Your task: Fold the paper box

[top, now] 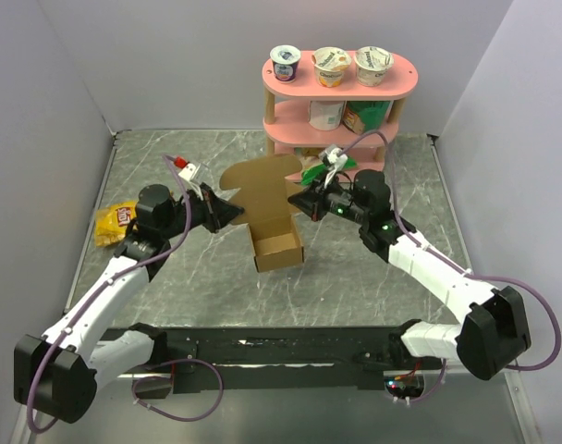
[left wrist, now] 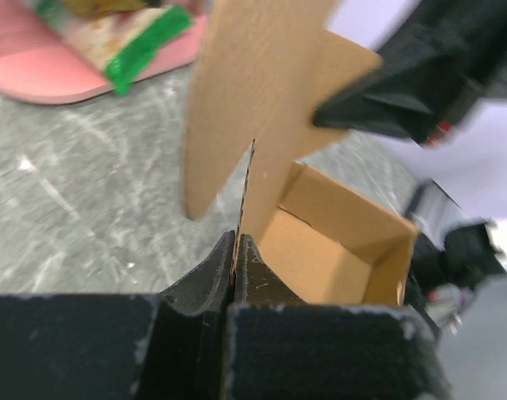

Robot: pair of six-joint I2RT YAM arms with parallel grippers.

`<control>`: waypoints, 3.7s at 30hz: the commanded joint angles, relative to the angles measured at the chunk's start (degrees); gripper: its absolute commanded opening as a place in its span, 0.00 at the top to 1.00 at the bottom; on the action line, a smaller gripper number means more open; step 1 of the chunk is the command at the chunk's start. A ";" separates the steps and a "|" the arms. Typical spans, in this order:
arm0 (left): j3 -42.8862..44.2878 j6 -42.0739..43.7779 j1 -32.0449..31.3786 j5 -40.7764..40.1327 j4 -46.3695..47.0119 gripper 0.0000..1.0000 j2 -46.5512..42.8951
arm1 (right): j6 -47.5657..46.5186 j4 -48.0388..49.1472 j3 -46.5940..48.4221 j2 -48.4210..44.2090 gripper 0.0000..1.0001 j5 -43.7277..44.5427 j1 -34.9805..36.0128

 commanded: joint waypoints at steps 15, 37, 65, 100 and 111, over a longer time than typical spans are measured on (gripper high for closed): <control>-3.98 -9.41 -19.00 -46.93 6.22 0.99 7.34 | 10.12 11.63 -9.49 1.13 1.00 45.23 17.93; -18.48 -2.47 -26.04 -58.64 33.73 0.99 18.86 | 11.63 23.49 -14.32 16.69 0.71 66.78 26.20; -11.45 24.96 -25.86 -28.05 17.13 0.99 9.64 | -37.67 -26.49 14.92 0.15 0.01 -20.74 -2.10; -6.79 27.86 -24.45 -22.51 7.98 0.99 9.90 | -54.20 -53.93 31.73 20.37 0.06 -37.11 -8.25; -4.34 27.33 -24.45 -23.03 4.65 0.99 9.72 | -45.43 -39.81 19.79 16.79 0.58 -27.01 -5.53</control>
